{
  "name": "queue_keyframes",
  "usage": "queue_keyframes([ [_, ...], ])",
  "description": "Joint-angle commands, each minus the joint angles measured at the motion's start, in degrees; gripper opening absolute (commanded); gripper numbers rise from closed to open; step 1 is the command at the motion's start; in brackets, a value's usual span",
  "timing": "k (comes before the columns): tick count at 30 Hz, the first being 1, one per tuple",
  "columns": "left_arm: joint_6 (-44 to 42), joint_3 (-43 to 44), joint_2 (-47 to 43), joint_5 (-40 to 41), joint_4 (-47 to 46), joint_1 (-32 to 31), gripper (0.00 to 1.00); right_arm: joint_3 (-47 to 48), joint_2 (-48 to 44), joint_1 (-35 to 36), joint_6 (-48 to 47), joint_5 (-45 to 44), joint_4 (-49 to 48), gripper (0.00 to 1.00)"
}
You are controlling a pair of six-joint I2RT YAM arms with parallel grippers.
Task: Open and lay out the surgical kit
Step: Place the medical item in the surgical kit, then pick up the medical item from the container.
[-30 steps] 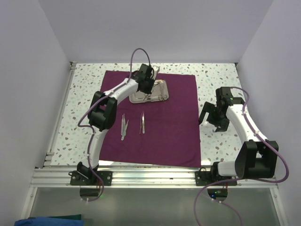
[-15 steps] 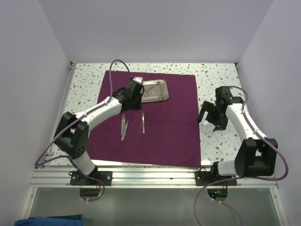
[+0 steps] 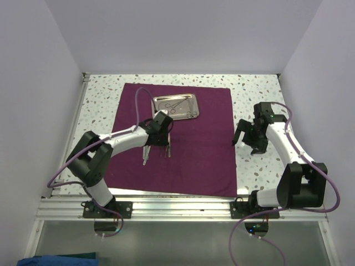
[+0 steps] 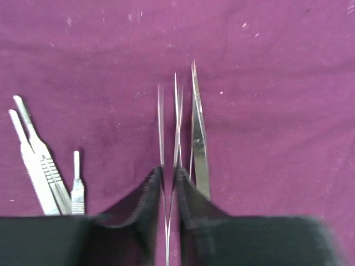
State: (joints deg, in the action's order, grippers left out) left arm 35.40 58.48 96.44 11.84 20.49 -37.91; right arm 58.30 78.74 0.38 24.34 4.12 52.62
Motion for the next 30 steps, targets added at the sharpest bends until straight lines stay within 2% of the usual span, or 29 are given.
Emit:
queue_keyframes([
  [1,1.17,2.16,1.29,-1.29,-2.56,-0.15,0.24,-0.82,-1.75,0.32,-1.05,0.8,-0.77,0.98],
  [2,0.82,2.86,1.2,-1.2,-2.21,-0.23,0.37,-1.0,-2.01,0.23,-1.05,0.71,-0.77,0.98],
  [4,-0.93,4.09,1.03,-0.76,-0.9,-0.23,0.5,-1.35,-2.27,0.32,-1.13,0.54,-0.68,0.98],
  [5,-2.08,6.01,1.29,-0.41,-0.28,-0.15,0.63,-1.52,-2.45,0.23,-1.05,0.36,-0.59,0.98],
  [8,-8.66,10.58,2.25,0.29,0.87,0.47,0.73,-1.79,-2.8,0.32,-0.87,0.19,-0.41,0.98],
  [11,-15.6,14.64,3.4,-0.84,-1.06,2.57,0.74,-1.96,-3.33,0.23,-0.43,0.36,-0.59,0.98],
  [15,-23.08,21.13,8.65,-6.28,-4.23,6.96,0.74,-1.53,-3.24,0.23,0.01,0.54,-0.41,0.98],
  [22,-35.81,42.55,24.3,-11.57,-3.44,10.4,0.71,1.46,-2.28,0.23,1.24,-0.78,1.69,0.98],
  [24,-39.86,49.32,29.38,-15.77,-2.92,10.4,0.71,2.08,-2.45,0.23,1.41,-1.57,2.83,0.98],
  [30,-39.26,59.9,40.46,-25.62,-4.32,11.81,0.73,0.94,-3.06,0.32,0.98,-3.68,6.17,0.98],
])
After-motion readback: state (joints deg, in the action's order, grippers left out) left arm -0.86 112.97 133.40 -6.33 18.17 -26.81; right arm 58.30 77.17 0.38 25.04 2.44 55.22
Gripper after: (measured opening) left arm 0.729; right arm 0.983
